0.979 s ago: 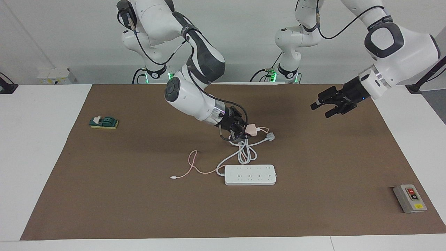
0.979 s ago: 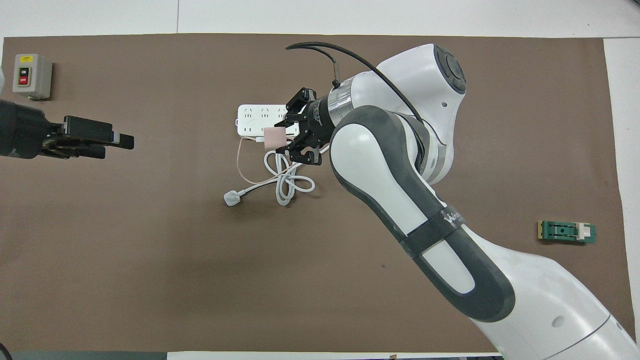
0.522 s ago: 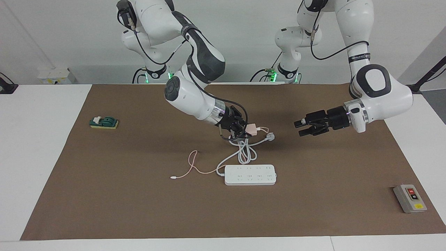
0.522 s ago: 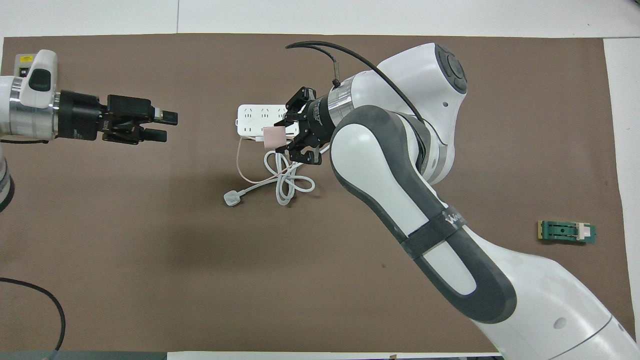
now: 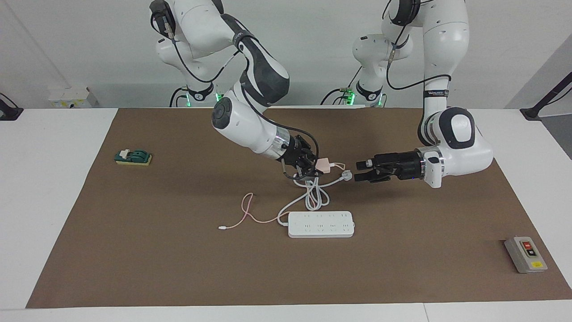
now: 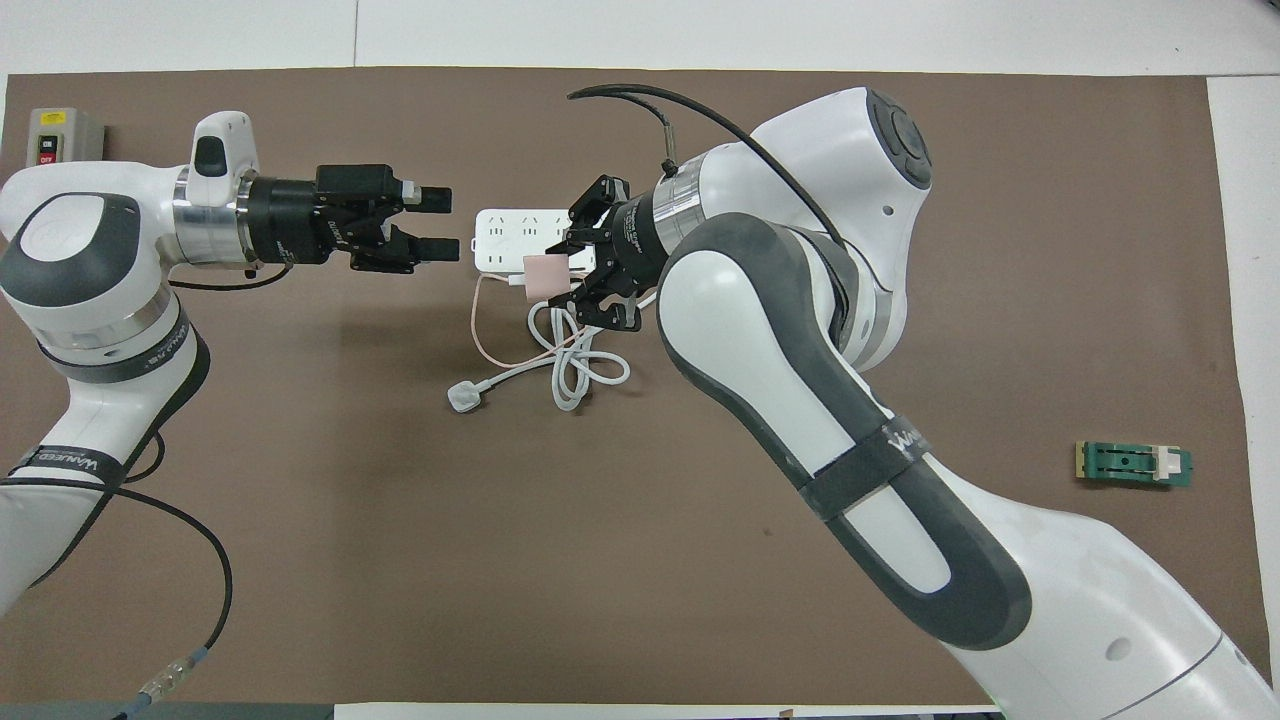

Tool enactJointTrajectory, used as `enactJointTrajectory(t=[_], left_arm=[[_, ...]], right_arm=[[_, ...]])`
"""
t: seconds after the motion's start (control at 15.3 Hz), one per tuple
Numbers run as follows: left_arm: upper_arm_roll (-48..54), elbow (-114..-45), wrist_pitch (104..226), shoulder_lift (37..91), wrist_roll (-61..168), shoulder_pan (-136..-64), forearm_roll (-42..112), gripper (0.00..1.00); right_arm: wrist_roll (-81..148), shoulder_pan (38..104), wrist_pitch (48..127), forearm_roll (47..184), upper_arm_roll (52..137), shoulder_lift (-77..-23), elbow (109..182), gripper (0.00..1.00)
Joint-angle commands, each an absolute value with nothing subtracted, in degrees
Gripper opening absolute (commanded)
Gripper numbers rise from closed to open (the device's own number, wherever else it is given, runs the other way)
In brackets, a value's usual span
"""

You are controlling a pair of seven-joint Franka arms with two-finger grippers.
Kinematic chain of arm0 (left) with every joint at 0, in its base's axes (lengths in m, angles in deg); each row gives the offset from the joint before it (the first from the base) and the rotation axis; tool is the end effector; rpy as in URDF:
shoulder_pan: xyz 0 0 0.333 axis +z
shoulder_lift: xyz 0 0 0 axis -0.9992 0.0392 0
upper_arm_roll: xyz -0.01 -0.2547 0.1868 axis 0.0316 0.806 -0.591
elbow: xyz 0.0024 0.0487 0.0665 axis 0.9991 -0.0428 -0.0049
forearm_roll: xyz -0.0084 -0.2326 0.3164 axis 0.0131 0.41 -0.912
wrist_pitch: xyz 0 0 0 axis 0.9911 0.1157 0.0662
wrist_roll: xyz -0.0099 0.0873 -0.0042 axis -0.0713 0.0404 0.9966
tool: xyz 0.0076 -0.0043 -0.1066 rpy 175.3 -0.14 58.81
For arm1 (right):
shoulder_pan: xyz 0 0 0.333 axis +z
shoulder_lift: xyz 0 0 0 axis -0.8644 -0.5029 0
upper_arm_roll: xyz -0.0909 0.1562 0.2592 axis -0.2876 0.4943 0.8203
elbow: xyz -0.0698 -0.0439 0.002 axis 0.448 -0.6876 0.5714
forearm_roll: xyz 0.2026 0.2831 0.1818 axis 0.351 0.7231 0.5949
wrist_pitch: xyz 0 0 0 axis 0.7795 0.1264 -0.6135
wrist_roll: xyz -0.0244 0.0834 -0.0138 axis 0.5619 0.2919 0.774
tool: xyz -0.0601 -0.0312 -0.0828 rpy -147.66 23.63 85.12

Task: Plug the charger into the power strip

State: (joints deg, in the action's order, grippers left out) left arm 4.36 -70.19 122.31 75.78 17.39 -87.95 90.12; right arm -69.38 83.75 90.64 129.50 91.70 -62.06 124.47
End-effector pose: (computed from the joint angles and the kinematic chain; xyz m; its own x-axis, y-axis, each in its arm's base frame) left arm 0.6298 -0.1449 0.4009 0.9812 -0.0533 -0.1857 0.1736 -0.1786 0.9685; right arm 0.6223 0.3586 0.4499 0.0344 -0.7285 -0.6842 -0.9980 -0.0620 0.0158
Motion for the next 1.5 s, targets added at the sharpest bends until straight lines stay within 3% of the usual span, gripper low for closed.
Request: enactJointTrajectory(t=[0.0,1.44], left_arm=[[3.78,-69.76,120.92,77.15,14.05,-89.85,91.62,1.00],[3.96,-74.77,123.22,76.45,2.08,-95.14,93.91,1.00]], right_arm=[[-71.45,83.63,90.46,128.00,92.02,-61.42,124.50,0.00],[-71.45,83.54,90.46,128.00,92.02,-61.42,124.50,0.00]])
